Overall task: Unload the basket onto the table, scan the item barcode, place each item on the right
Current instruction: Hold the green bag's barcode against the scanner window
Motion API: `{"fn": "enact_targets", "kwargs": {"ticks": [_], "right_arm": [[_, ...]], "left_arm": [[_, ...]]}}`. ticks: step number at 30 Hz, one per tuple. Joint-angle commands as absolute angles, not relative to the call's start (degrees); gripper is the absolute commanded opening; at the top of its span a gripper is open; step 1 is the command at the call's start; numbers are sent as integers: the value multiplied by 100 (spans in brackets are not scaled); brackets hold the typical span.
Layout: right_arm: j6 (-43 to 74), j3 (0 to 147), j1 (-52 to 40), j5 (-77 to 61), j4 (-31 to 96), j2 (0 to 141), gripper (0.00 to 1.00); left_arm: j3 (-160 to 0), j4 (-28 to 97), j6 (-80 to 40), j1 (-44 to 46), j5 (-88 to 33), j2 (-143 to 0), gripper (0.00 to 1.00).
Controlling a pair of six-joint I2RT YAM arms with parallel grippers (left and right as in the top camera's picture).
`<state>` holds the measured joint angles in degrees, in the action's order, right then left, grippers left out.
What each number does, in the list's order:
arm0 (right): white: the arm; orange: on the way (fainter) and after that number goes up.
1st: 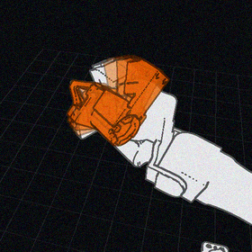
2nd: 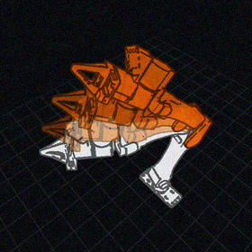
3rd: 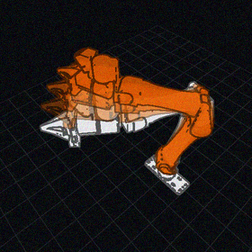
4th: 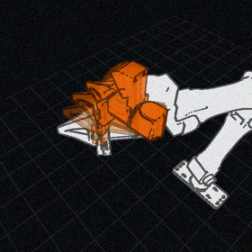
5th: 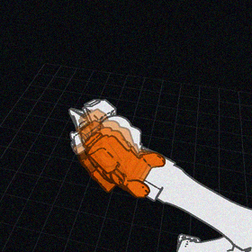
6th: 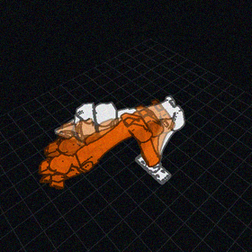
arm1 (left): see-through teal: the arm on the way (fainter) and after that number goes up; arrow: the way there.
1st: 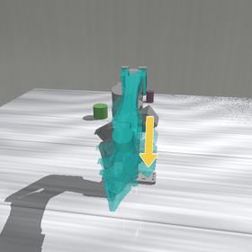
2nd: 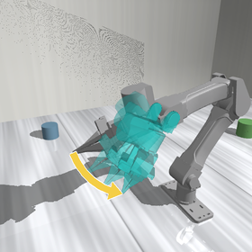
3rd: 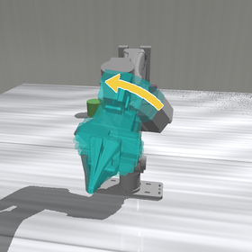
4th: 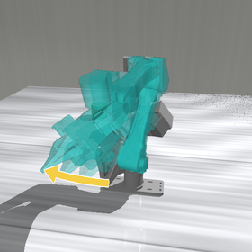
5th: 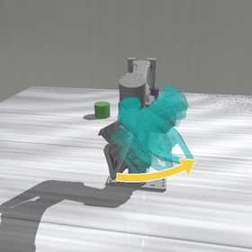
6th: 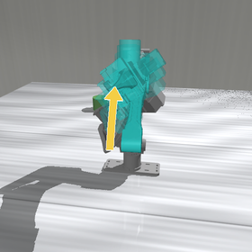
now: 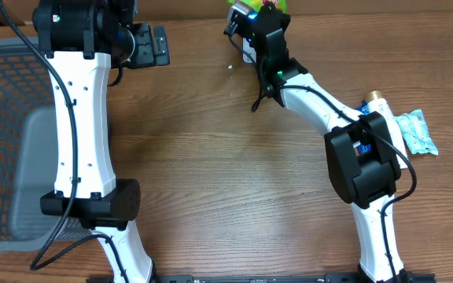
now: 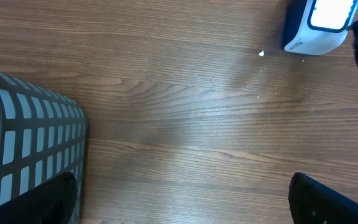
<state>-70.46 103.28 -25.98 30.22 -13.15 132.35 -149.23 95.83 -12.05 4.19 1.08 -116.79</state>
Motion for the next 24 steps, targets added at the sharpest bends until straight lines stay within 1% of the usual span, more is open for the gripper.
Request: {"fn": "enact_targets", "kwargs": {"ticks": [1, 7, 12, 24], "right_arm": [[-7411, 10506, -2630, 2971, -1636, 13128, 4], [-7996, 10506, -2630, 2753, -1667, 13128, 4], [-8731, 10506, -2630, 2368, -1669, 13128, 4], [-8726, 10508, -2580, 2231, -2056, 13172, 4]], "left_arm": [[-14929, 9574, -1286, 451, 58, -11749, 100], [-14929, 9574, -1286, 451, 58, -11749, 99], [-14929, 9574, -1286, 451, 58, -11749, 100], [-14929, 9574, -1288, 451, 58, -11749, 100]]}}
